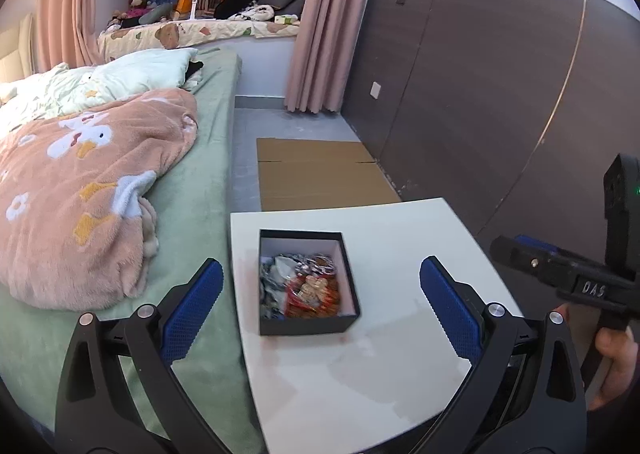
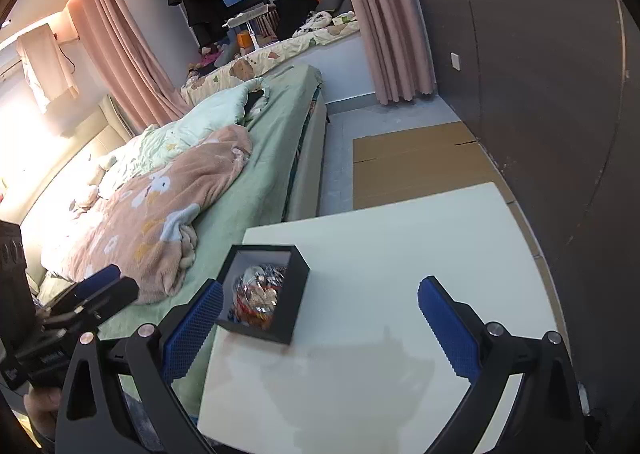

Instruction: Organize jewelry

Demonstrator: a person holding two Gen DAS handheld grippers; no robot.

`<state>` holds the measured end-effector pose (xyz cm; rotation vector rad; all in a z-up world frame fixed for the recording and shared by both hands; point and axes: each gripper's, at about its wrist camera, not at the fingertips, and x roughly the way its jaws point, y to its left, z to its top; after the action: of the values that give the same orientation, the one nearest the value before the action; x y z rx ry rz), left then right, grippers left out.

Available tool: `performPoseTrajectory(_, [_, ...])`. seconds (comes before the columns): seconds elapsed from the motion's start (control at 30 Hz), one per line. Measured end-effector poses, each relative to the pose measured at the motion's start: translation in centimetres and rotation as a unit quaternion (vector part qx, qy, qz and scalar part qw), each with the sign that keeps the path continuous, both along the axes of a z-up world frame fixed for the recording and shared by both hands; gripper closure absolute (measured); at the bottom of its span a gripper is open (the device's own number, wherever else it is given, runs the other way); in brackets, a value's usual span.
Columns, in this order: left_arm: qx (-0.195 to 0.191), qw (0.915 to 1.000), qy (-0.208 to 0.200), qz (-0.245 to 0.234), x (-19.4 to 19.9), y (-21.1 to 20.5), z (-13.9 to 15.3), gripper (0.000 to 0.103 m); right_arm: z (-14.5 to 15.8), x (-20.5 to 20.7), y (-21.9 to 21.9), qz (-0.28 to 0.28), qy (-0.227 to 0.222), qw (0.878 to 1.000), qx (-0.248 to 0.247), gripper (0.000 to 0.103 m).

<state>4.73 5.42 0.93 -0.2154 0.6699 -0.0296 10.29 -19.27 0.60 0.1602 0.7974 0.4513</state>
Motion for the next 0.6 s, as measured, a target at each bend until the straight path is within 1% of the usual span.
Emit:
performPoseTrajectory(0.13, [-0.013, 0.9997, -0.013, 0.014, -1.7, -0.6, 0.2, 0.005, -0.1, -1.6, -1.3, -0.008, -0.005, 1.0, -0.001, 0.007])
performPoseTrajectory(0.17, [-0.01, 0.9998, -0.013, 0.013, -1.8, -0.7, 0.2, 0.005, 0.0, -2.0, -1.5, -0.007, -0.008, 1.0, 0.0, 0.007])
performPoseTrajectory(0.27, [0.017, 0.9996, -0.02, 0.015, -2.4, -1.4, 0.6, 0.005, 0.2, -3.2, -2.4, -0.013, -0.012, 1.0, -0.002, 0.007])
performPoseTrajectory(0.37, [0.016, 0.9995, -0.023, 0.011, -2.9, -1.6, 0.7, 0.005, 0.0, -4.6, -3.1, -0.016, -0.004, 1.0, 0.0, 0.007])
performPoseTrajectory(0.43, [0.037, 0.999, -0.025, 0.005, -3.5, -2.3, 0.6, 0.005, 0.3, -5.4, -3.3, -0.01, -0.009, 1.0, 0.004, 0.007])
performPoseTrajectory(0.5, [0.043, 0.9987, -0.025, 0.006, -4.0, -2.7, 0.4, 0.005, 0.8, -5.9, -3.3, -0.004, -0.022, 1.0, -0.01, 0.007])
performPoseTrajectory(0.6, [0.048, 0.9986, -0.024, 0.0, -4.5, -2.9, 0.0, 0.005, 0.6, -6.3, -3.0, 0.003, -0.028, 0.999, -0.024, 0.007])
